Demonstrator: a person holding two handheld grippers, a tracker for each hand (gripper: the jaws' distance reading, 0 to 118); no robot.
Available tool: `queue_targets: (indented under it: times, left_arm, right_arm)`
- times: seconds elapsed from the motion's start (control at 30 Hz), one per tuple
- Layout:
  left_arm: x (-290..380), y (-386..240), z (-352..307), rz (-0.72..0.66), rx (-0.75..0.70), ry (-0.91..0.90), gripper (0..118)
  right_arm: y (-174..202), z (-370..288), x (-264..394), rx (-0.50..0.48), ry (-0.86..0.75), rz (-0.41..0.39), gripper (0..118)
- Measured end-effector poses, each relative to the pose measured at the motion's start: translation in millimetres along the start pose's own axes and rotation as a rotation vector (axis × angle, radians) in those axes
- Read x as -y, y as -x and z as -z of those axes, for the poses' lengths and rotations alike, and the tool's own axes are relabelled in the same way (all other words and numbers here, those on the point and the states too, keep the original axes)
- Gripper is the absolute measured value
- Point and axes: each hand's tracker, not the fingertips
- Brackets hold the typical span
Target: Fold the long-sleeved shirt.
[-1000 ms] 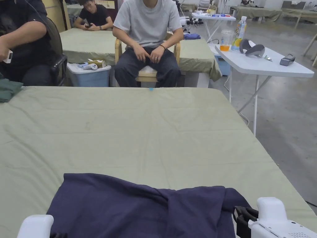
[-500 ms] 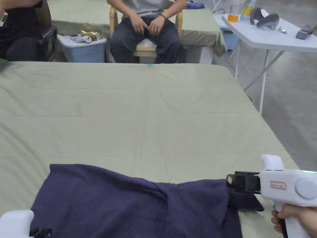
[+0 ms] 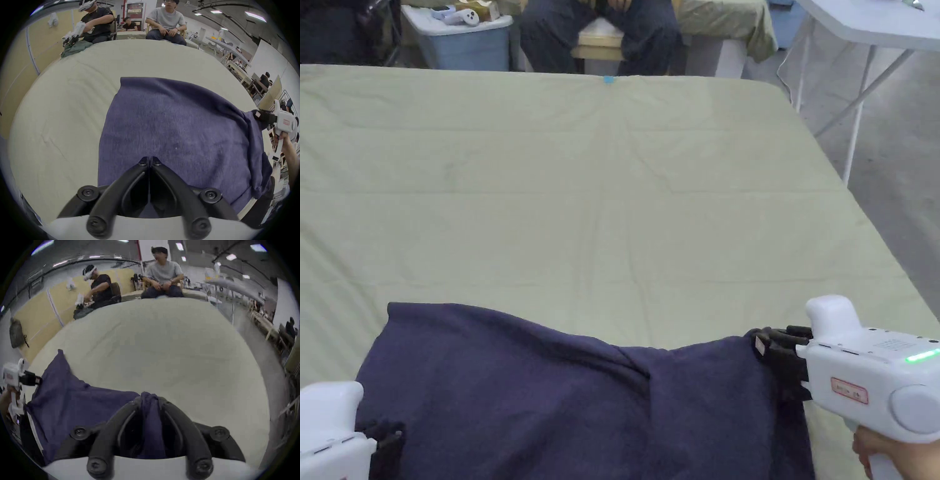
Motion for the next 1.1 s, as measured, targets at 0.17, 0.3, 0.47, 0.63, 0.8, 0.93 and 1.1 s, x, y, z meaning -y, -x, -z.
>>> queue_targets:
  times: [0.17, 0.3, 0.47, 0.63, 0.8, 0.93, 1.1]
  left_arm:
    - [-48.7, 29.9, 11.9, 0.025, -0.018, -0.105, 36]
    - [-99.9, 64.5, 24.5, -0.06, -0.057, -0.072, 118]
    - [-122.7, 62.8, 68.4, 0.026, 0.045, -0.033, 118]
    - [-118.3, 57.7, 111.2, 0.13, 0.063, 0.012, 118]
    - [-109.2, 54.6, 109.3, 0.126, 0.051, -0.063, 105]
    - [-106.4, 44.3, 94.8, 0.203, 0.021, -0.088, 7]
    - [-111.0, 21.8, 84.4, 0.248, 0.021, -0.032, 6]
  right_arm:
    - [-10.2, -3.4, -27.5, 0.11, -0.083, 0.063, 32]
    - [-13.8, 8.4, -41.8, 0.113, -0.067, 0.074, 32]
    - [-13.3, 29.5, -47.2, 0.141, -0.026, 0.063, 32]
    - [-15.9, 39.6, -53.0, 0.121, 0.026, 0.091, 32]
    - [-13.9, 35.6, -54.4, 0.115, 0.027, 0.073, 32]
    - [-6.7, 34.1, -49.2, 0.136, 0.012, 0.044, 32]
    - [0.9, 21.4, -52.1, 0.135, -0.035, 0.025, 32]
